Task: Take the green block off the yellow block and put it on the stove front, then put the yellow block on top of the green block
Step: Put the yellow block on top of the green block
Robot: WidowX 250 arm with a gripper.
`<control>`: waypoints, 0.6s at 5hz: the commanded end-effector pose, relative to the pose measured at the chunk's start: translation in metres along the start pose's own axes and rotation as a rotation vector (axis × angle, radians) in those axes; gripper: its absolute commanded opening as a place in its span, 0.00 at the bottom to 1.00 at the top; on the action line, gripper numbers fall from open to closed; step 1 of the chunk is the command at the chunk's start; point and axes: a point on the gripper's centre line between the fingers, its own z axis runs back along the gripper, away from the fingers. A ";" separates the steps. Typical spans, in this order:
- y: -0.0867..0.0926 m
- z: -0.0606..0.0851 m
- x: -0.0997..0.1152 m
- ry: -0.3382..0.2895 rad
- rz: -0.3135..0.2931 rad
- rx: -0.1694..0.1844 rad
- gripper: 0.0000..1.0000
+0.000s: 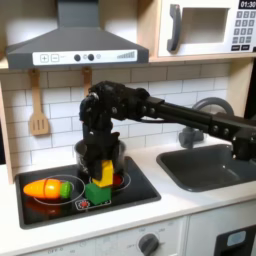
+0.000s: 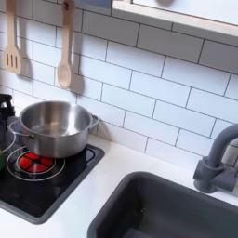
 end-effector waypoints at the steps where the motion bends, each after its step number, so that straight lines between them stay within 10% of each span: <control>1: 0.004 -0.006 0.003 0.006 0.011 0.013 0.00; 3: 0.008 -0.012 0.004 0.023 0.020 0.014 0.00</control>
